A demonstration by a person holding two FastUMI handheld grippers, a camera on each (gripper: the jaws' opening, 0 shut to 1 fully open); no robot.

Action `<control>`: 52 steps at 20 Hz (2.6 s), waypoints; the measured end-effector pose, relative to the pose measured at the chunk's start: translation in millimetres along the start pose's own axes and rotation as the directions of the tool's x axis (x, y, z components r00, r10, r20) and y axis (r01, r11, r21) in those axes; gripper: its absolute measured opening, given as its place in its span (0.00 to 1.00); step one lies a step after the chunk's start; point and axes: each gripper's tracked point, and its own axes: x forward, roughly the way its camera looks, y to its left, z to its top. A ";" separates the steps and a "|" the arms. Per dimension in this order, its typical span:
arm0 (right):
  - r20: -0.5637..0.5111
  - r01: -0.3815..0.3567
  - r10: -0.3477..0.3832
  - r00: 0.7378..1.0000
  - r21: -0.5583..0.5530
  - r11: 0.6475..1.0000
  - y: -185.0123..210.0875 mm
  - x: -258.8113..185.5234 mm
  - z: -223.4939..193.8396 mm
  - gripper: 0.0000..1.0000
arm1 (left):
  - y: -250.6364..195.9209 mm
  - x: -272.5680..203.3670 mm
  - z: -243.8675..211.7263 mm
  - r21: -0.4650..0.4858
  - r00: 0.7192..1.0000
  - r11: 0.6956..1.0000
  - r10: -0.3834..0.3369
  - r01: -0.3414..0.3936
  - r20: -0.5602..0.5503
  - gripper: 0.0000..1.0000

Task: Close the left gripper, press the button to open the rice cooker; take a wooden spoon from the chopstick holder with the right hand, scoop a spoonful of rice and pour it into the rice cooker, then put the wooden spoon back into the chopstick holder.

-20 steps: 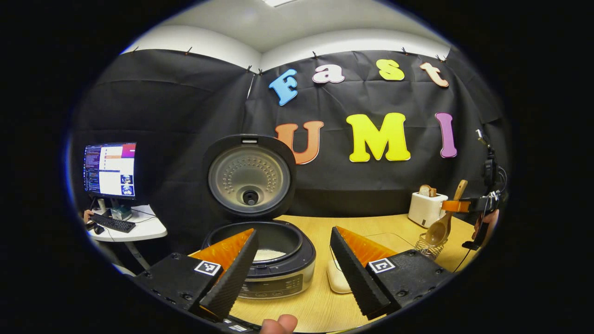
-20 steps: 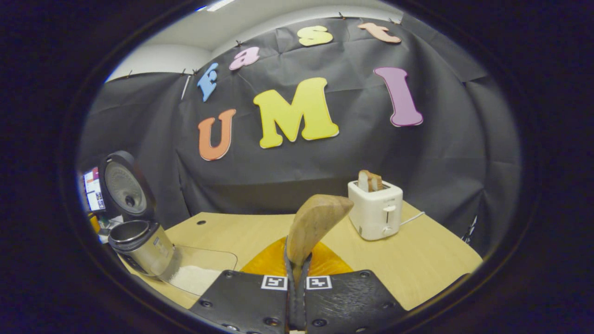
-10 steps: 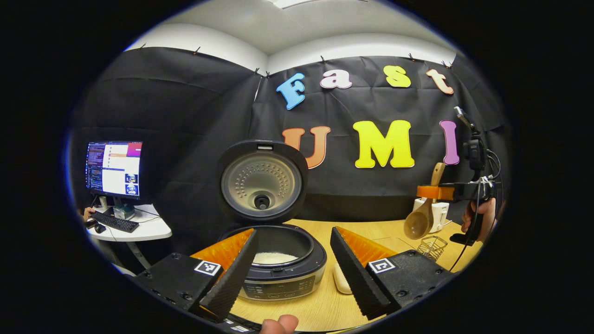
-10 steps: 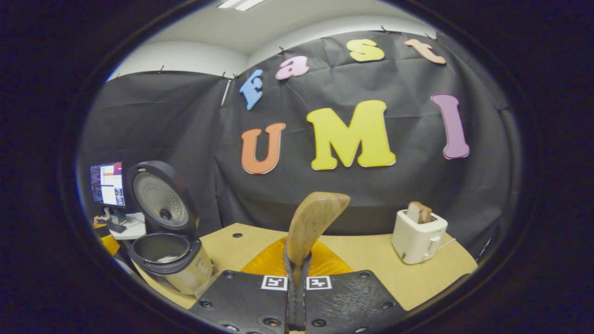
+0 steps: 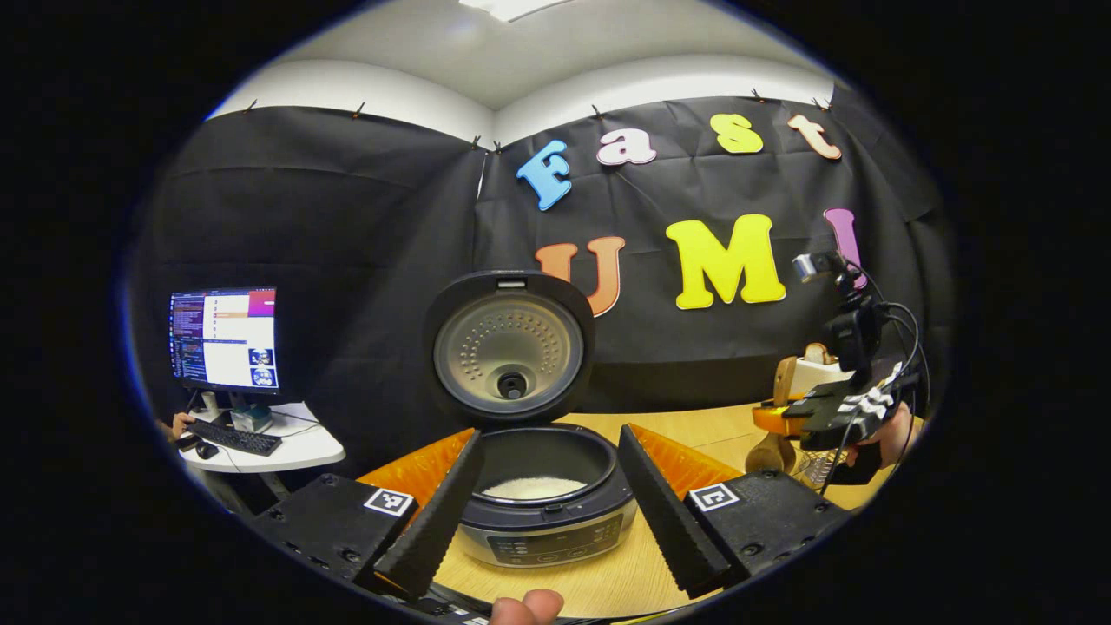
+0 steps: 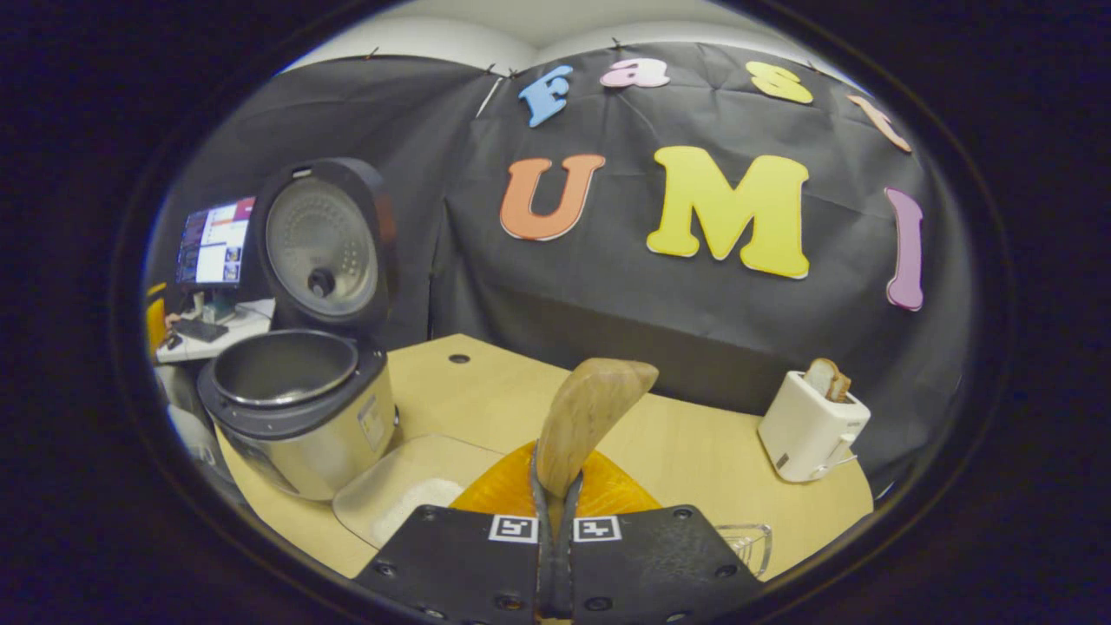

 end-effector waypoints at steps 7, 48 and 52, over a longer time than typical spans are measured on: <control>-0.094 -0.016 0.012 0.995 -0.034 0.999 31.3 3.6 -29.5 0.00 | -1.2 -1.0 -0.1 0.009 0.999 0.999 -0.031 0.031 0.008 0.99; 0.122 -0.215 0.219 0.968 0.855 0.471 -39.5 -6.1 7.1 0.00 | 9.6 -4.4 5.4 -0.060 1.000 0.998 -0.004 0.004 0.002 0.99; 0.156 -0.239 0.223 0.962 0.874 0.424 -43.6 -5.4 27.4 0.00 | 14.2 -5.4 7.8 -0.037 1.000 0.999 0.007 -0.007 0.020 0.99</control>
